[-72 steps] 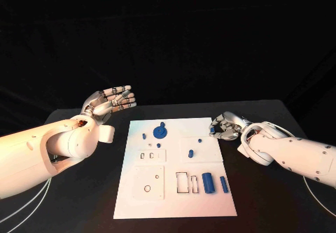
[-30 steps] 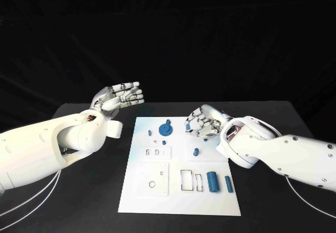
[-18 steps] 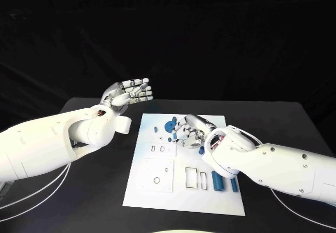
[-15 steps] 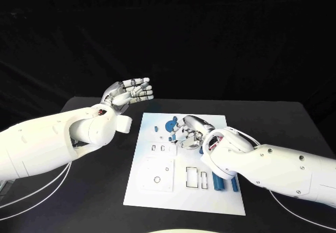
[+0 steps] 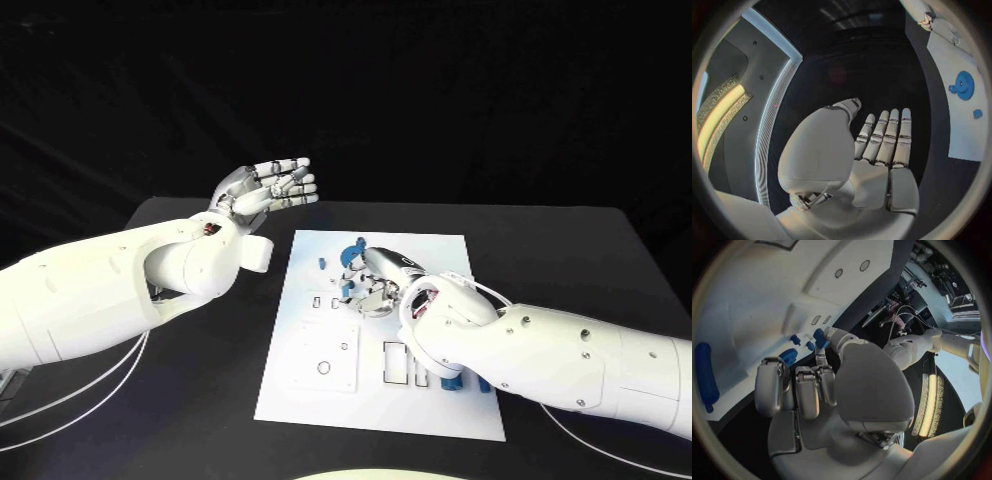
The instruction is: Assemble the parts on the task board
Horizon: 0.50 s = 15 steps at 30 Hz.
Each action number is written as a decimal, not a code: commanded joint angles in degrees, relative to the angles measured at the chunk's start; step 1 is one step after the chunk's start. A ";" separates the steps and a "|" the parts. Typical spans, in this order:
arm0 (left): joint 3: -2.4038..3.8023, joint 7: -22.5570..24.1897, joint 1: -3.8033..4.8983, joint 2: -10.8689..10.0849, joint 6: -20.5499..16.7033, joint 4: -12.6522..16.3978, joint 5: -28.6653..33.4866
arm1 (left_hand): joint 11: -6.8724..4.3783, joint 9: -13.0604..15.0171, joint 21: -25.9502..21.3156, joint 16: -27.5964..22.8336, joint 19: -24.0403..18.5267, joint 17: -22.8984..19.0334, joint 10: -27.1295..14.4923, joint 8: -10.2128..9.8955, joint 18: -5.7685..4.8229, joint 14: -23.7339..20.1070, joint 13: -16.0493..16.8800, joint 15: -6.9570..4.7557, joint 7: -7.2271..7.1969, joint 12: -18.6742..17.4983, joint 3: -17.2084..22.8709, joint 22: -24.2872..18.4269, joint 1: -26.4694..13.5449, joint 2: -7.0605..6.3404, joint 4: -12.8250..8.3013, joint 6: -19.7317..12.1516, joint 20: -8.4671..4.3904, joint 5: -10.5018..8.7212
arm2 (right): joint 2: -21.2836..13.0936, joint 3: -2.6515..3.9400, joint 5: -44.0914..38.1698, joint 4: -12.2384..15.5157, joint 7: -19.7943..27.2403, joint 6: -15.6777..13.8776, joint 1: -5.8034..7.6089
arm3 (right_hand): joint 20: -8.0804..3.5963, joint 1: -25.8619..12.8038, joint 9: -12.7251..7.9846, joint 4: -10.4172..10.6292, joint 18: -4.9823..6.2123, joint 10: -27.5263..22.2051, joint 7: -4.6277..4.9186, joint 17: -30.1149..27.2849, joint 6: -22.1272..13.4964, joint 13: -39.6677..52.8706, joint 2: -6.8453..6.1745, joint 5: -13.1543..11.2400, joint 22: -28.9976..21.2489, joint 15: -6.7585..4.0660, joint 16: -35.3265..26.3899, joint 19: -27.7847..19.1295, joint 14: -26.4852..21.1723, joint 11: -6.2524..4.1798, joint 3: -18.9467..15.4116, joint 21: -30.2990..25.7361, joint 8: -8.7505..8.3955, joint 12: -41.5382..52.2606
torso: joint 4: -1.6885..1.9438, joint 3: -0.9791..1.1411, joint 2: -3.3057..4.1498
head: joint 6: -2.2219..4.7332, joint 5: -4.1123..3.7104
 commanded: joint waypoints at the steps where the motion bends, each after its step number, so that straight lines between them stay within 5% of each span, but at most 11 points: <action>1: 0.03 0.24 0.07 0.10 0.82 0.06 0.25 | 0.01 0.08 0.37 0.06 0.43 0.06 0.39 0.19 0.99 0.30 0.02 -0.04 5.73 -0.05 0.33 -0.06 -0.39 -0.03 0.12 0.26 0.05 -0.31 | 0.54 -0.06 -1.91 -0.64 -0.30 -0.39 -0.25 | -0.17 -0.58 2.37 0.25 -0.56 1.19 -0.33 13.30 0.26 8.28 -0.02 0.21 4.74 -0.50 -0.37 -0.18 5.68 -0.48 0.20 -0.26 1.09 -0.37 | 0.00 -0.01 -0.03 | -0.17 0.07; 15: 0.03 0.16 0.08 0.34 0.90 -0.10 0.25 | 0.00 0.09 0.37 0.06 0.45 0.10 0.45 0.23 0.99 0.32 0.02 -0.05 5.73 -0.03 0.44 -0.07 -0.56 -0.06 0.16 0.31 0.05 -0.33 | 1.61 -0.33 -2.29 -1.94 -0.82 1.69 -1.09 | -0.19 -0.96 2.40 0.33 -0.56 1.26 -0.35 13.36 0.21 8.38 -0.33 -0.05 4.73 -0.52 -0.35 -0.19 5.69 -0.50 0.14 -0.32 1.24 -0.29 | -0.13 -0.03 -0.05 | -0.47 0.26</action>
